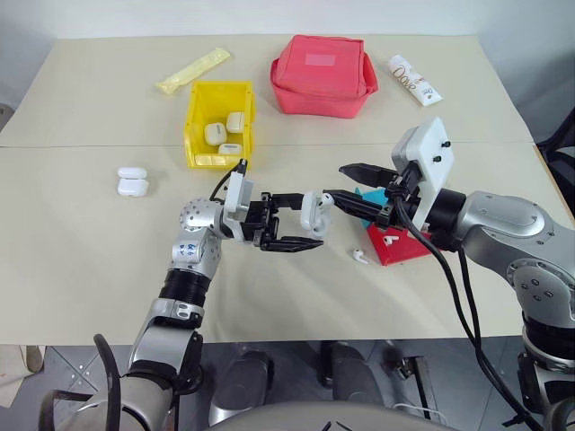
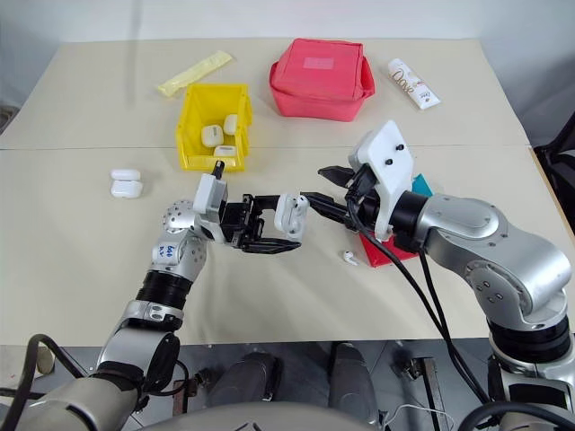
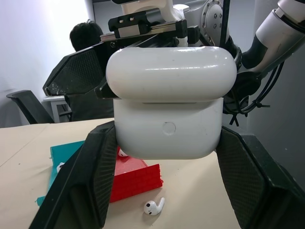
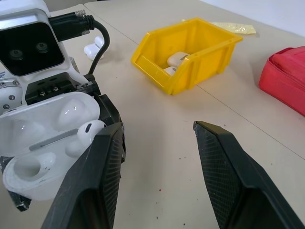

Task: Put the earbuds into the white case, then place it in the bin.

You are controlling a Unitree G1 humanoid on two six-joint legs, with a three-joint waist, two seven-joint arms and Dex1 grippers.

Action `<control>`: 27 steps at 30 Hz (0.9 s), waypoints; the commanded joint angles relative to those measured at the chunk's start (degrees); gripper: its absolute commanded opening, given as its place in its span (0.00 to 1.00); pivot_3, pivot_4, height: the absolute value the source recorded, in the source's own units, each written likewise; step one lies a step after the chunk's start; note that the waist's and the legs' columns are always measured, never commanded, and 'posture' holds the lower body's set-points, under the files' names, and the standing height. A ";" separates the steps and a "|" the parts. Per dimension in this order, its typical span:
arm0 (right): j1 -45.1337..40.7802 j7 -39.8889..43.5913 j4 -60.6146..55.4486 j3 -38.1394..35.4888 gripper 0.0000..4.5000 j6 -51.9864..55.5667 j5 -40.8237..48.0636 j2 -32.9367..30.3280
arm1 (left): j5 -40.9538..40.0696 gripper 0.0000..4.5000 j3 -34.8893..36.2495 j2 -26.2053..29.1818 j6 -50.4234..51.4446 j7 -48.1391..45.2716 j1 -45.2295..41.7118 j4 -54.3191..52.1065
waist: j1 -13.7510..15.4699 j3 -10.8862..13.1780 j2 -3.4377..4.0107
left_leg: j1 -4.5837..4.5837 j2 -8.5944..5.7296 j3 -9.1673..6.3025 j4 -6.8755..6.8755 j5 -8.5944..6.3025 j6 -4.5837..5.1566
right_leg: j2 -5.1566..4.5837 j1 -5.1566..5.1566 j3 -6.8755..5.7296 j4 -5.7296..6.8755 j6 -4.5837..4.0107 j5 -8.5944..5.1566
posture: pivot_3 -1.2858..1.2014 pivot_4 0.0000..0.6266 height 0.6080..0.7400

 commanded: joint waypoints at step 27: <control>-0.56 -1.25 -3.14 -1.87 0.54 1.59 0.93 1.50 | 0.06 0.61 -0.48 -2.08 -1.62 0.60 -2.01 0.96 | -0.02 0.00 0.00 | 0.00 0.00 0.00 0.00 0.00 0.00 | 0.00 0.00 0.00 0.00 0.00 0.00 | 0.52 0.24 1.00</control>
